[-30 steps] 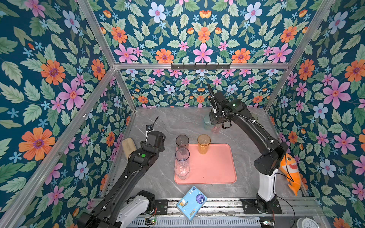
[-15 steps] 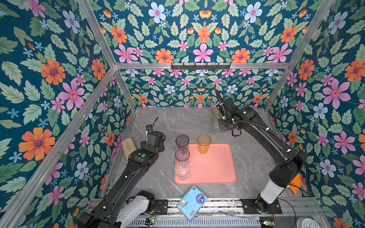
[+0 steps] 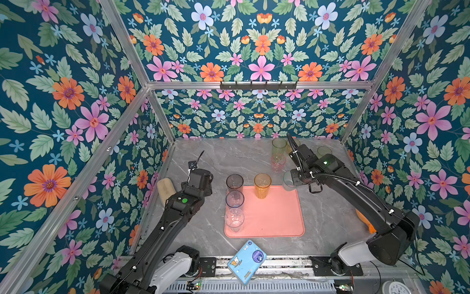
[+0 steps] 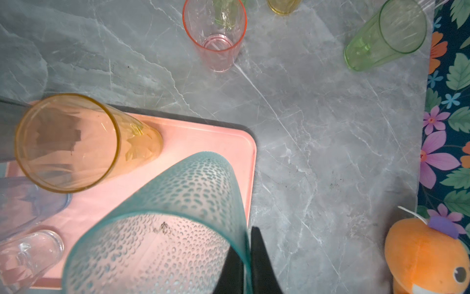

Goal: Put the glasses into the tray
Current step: 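Move the held teal glass over the tray beside the yellow glass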

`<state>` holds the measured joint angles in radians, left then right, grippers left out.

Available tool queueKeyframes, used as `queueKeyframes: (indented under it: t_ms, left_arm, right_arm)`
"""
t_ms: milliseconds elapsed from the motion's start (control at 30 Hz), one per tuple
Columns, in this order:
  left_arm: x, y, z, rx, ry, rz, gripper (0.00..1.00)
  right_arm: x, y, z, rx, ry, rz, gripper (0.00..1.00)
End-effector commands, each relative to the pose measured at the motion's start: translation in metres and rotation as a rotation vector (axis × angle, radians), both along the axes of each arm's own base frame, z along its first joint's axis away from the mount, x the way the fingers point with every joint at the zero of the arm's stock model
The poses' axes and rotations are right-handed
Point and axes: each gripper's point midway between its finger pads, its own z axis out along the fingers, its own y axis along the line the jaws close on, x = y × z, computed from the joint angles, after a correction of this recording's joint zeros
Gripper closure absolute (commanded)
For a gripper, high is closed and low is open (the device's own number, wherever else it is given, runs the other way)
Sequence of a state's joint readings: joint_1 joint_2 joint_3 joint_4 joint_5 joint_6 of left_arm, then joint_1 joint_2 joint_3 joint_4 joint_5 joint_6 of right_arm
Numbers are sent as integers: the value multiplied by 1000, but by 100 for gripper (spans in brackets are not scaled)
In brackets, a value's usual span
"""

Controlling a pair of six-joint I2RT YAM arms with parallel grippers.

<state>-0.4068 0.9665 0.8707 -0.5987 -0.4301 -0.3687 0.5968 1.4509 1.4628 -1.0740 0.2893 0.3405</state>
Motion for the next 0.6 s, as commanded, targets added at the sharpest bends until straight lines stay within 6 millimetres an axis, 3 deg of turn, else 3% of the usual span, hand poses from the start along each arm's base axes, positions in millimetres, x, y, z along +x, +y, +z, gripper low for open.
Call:
queueKeyframes:
  t_ms: [0, 567]
  left_arm:
    - [1, 0, 1, -9, -8, 6, 28]
    - [0, 0, -1, -7, -3, 6, 27]
  right_arm:
    - [-4, 6, -6, 35, -11, 5, 100]
    - [-40, 63, -52, 178, 46, 118, 100]
